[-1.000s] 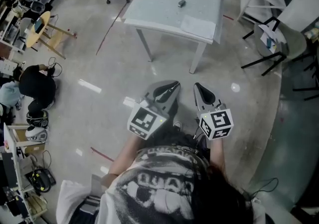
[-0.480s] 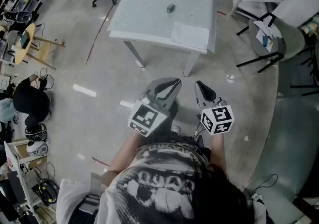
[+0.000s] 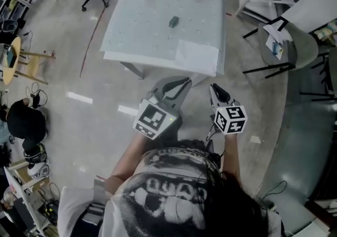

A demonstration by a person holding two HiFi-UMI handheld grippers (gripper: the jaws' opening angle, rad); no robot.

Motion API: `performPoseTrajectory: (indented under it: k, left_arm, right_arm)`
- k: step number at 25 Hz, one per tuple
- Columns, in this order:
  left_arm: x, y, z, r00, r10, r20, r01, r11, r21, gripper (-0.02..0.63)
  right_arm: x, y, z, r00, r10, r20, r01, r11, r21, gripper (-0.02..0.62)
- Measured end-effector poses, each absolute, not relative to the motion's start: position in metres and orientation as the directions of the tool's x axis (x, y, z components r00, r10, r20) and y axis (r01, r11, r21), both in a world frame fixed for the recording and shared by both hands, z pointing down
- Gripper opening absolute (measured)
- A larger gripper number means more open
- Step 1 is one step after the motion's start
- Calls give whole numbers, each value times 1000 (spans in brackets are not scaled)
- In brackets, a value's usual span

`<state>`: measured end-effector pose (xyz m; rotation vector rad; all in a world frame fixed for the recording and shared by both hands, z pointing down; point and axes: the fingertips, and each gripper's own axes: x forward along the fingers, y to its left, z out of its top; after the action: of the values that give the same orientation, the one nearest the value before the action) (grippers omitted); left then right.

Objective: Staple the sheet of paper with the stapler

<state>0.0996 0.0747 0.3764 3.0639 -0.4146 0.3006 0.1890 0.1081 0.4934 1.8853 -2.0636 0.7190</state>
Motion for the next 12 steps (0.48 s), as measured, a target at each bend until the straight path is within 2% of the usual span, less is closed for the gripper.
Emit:
performPoseTrajectory:
  k: [7,12]
  left_arm:
    - [117,17,384,953,-215,215,-223,-975,13,9]
    - [118,5,398,946,-208,249,-223,-974,34,9]
  right_arm:
    - [225,57,526,-81,-813,577,-982,-35,-188,71]
    - [246,33,548,-81,-774,628,-988,-18,-150,83]
